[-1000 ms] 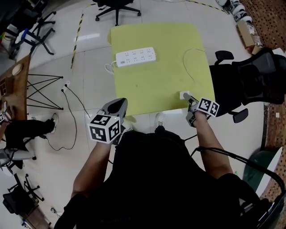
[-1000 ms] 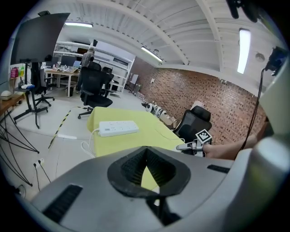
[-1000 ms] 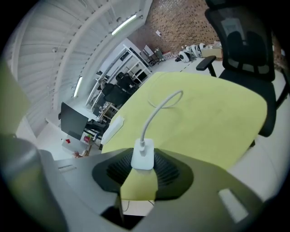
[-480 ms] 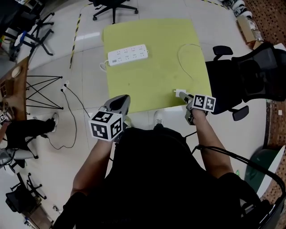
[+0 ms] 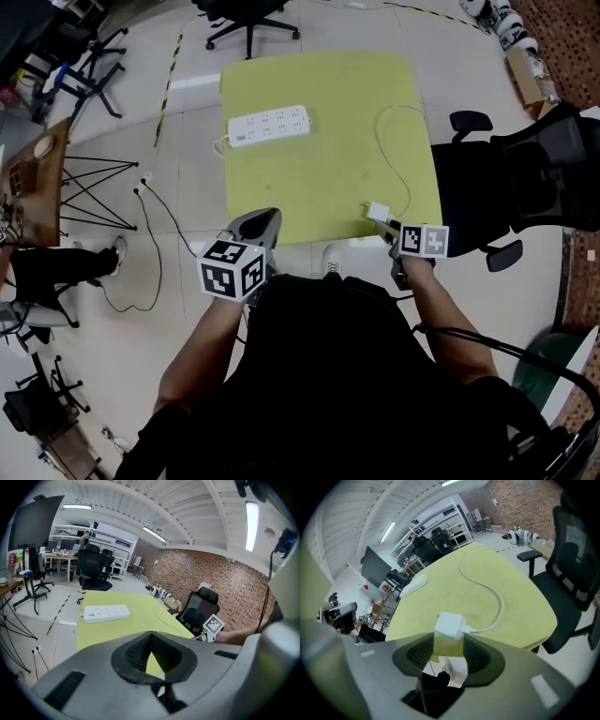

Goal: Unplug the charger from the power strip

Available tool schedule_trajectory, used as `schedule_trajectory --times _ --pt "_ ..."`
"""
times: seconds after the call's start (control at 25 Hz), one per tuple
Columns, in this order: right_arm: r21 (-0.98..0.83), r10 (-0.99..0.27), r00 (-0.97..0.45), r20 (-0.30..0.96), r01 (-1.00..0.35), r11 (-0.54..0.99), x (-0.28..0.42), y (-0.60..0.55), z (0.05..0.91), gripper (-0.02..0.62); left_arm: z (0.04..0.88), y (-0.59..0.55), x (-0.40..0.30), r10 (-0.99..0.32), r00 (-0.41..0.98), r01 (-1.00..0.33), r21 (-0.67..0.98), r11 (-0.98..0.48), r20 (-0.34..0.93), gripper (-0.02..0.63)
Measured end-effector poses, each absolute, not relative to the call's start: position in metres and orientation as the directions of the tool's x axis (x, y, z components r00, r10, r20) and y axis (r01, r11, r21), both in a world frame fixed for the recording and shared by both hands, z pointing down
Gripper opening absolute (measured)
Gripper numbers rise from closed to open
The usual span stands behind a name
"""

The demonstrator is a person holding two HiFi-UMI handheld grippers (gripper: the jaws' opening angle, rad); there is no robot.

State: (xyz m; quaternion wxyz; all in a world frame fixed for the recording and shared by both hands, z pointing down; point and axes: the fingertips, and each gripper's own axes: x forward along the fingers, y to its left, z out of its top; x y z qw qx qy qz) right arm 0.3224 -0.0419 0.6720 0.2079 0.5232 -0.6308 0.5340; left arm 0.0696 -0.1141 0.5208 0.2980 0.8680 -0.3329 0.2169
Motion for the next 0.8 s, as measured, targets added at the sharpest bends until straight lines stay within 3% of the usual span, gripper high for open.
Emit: schedule_trajectory --times 0.16,0.36,0.64,0.8 --pt "-0.511 -0.446 -0.457 0.770 -0.859 -0.002 0.307 -0.041 0.645 0.160 0.519 -0.113 0.080 -0.481 0.673 -0.726 0.377 -0.575 0.563 0.006" --pt "-0.661 -0.537 -0.667 0.517 -0.709 0.245 0.272 -0.078 0.576 0.003 0.509 -0.110 0.085 -0.549 0.632 -0.770 0.365 -0.522 0.547 0.006" --pt "-0.699 -0.534 -0.814 0.229 -0.520 0.492 0.223 -0.102 0.483 0.002 0.491 -0.088 0.055 -0.646 0.546 -0.837 0.348 -0.422 0.533 0.006" --pt "-0.668 -0.521 -0.837 0.165 -0.483 0.565 0.198 -0.090 0.452 0.002 0.483 -0.071 0.035 -0.667 0.530 -0.848 0.339 -0.407 0.524 0.005"
